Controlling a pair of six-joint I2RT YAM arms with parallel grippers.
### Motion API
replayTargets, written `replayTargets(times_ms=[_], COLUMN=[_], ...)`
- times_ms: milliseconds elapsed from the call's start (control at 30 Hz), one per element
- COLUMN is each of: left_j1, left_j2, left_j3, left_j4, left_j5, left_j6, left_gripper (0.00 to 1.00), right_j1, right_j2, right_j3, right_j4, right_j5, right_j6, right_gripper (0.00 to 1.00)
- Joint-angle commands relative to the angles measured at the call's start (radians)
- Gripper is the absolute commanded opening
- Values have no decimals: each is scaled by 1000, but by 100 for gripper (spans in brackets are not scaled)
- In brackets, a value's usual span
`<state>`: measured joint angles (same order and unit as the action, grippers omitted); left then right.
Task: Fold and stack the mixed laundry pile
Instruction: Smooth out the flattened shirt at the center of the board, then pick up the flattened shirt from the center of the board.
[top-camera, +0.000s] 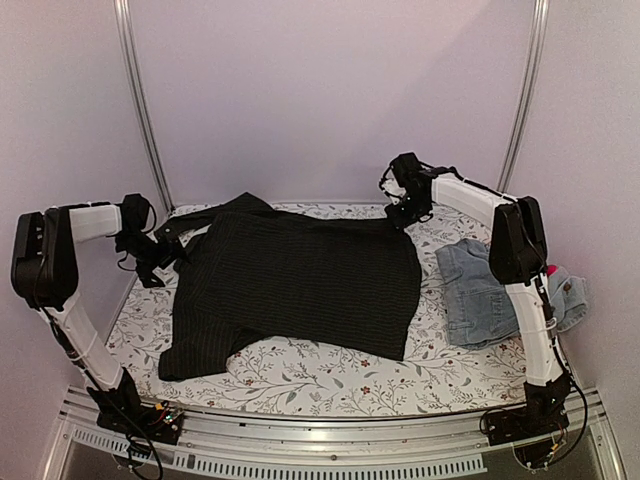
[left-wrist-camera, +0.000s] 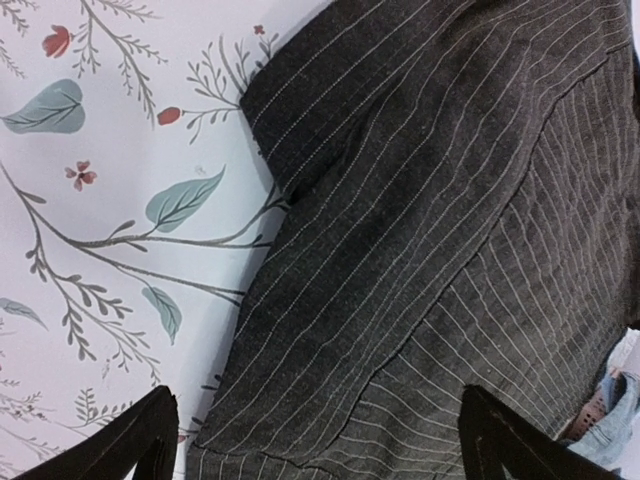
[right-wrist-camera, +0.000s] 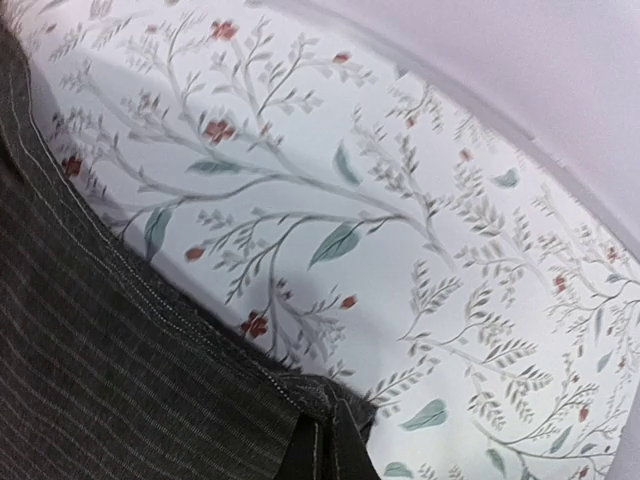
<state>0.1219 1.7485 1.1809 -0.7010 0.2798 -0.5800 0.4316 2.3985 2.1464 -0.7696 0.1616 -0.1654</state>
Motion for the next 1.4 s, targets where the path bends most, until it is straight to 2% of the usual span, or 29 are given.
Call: replayTargets(times_ms=[0, 100, 133, 167, 200, 267, 300, 400, 500, 633, 667, 767, 900, 1033, 1133, 1367], left_j1=[10, 11, 9, 10, 9, 9, 9, 6, 1, -17, -19, -22, -32, -34, -45, -86], left_j2=[13, 11, 8, 6, 1, -14, -23, -52, -85, -149, -166, -239, -323, -369, -385, -406], left_j3=[15, 8, 5, 1, -4, -22, -33, -72, -129, -204, -226, -294, -365, -405, -411, -419], left_j4=[-9, -2, 0, 1, 3, 14, 17, 27, 26, 2, -4, -16, -33, -41, -44, -51], left_j5=[-10, -2, -1, 1, 4, 14, 16, 34, 57, 37, 35, 45, 35, 27, 22, 9], left_j6=[-10, -14, -13, -14, -13, -15, -18, -19, -20, -27, -31, -56, -84, -111, -130, -163], left_gripper=[98, 100, 100, 100, 100, 100, 100, 100, 100, 100, 98, 84, 81, 80, 79, 79], right_j1=[-51, -72, -75, -80, -84, -95, -97, -97, -85, -1, 28, 120, 251, 389, 467, 493], right_j2=[66, 97, 115, 129, 139, 152, 152, 107, 27, -176, -223, -389, -544, -635, -651, -672], right_j3=[90, 102, 110, 124, 137, 154, 166, 175, 143, -121, -199, -387, -611, -790, -871, -969], right_j4=[103, 154, 164, 170, 173, 170, 158, 91, -22, -10, 9, 37, 65, 59, 22, -18], right_j5=[176, 226, 234, 246, 259, 287, 300, 234, 62, -142, -194, -321, -435, -441, -395, -275], right_j6=[4, 0, -6, -14, -14, -5, 1, 33, 111, 158, 159, 179, 220, 244, 251, 293], right_gripper=[0, 1, 5, 14, 29, 69, 75, 82, 81, 76, 75, 72, 64, 56, 54, 54])
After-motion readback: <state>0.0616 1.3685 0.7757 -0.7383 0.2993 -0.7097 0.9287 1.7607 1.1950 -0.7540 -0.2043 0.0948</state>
